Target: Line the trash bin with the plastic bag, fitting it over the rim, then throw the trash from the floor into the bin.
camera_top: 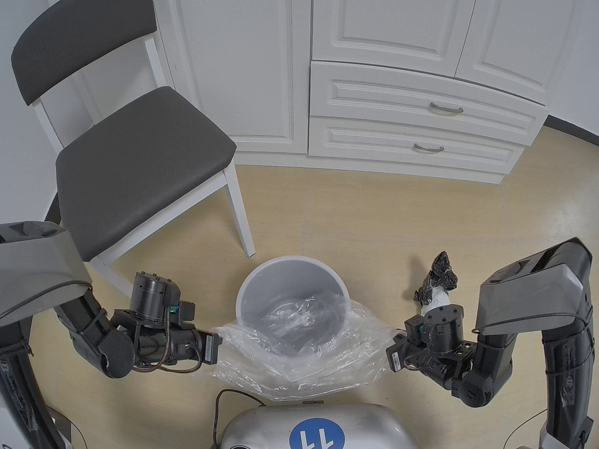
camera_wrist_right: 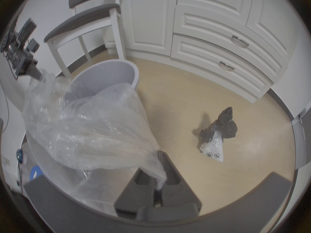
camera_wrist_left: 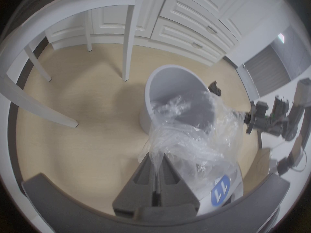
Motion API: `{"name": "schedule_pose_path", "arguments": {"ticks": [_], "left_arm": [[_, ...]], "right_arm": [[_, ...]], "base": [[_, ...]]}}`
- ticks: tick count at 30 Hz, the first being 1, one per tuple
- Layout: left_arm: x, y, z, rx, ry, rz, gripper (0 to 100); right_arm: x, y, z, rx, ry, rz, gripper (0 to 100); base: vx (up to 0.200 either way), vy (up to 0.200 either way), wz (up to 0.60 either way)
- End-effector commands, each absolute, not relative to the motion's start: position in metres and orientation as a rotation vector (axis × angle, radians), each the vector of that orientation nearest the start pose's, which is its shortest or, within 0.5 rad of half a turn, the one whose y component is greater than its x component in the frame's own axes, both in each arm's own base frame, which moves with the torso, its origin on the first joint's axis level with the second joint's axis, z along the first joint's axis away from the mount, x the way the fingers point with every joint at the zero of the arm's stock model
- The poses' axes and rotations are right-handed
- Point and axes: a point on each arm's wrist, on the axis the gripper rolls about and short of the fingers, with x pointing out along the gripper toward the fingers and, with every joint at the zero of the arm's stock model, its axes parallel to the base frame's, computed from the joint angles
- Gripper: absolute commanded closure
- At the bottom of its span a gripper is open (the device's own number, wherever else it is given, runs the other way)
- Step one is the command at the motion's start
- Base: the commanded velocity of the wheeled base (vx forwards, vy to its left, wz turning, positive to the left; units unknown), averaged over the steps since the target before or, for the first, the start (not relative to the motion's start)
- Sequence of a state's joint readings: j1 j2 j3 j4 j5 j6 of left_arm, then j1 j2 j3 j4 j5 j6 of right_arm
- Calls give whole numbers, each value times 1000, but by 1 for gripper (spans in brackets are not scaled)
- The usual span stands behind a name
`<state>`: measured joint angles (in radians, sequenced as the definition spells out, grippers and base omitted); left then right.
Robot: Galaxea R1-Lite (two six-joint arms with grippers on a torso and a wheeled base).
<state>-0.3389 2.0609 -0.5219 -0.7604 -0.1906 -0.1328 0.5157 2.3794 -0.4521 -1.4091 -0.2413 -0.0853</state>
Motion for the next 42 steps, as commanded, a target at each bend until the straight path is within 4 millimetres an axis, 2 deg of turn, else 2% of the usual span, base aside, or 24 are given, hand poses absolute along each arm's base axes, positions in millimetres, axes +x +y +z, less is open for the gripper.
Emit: {"name": "schedule_pose_path", "arguments": {"ticks": [1,7,14,21,28,29,32,34,35,36,37,39,42], "left_arm": [[298,-114,-5,-163,801,-417,100],[311,-119,-13,-218,687,-346,100],[311,-116,-18,-214,690,-335,100],[311,-102,-17,-199,690,-314,100],[311,-102,-14,-204,655,-319,100],[310,-101,-14,-203,648,-321,100],[309,-102,-12,-209,615,-331,100],[308,-102,-12,-209,614,-335,100],[307,-102,-10,-212,590,-340,100],[307,-102,-10,-212,590,-340,100],[308,-103,-9,-216,578,-347,100],[307,-103,-9,-218,574,-354,100],[308,-103,-10,-221,575,-356,100]], "right_arm": [[296,161,-62,-230,435,255,100],[307,164,-59,-180,389,222,100],[310,158,-64,-182,402,206,100],[313,154,-69,-184,412,191,100],[306,155,-62,-187,414,201,100],[304,155,-58,-188,411,205,0],[298,156,-43,-178,387,226,0],[297,155,-41,-177,384,228,0],[288,151,-26,-164,368,263,0],[288,151,-26,-164,368,263,0],[280,144,-12,-147,364,319,0],[272,132,3,-119,366,397,0],[268,104,14,-49,376,540,0]], "base": [[0,0,0],[0,0,0],[0,0,0],[0,0,0],[0,0,0],[0,0,0],[0,0,0],[0,0,0],[0,0,0],[0,0,0],[0,0,0],[0,0,0],[0,0,0]]}}
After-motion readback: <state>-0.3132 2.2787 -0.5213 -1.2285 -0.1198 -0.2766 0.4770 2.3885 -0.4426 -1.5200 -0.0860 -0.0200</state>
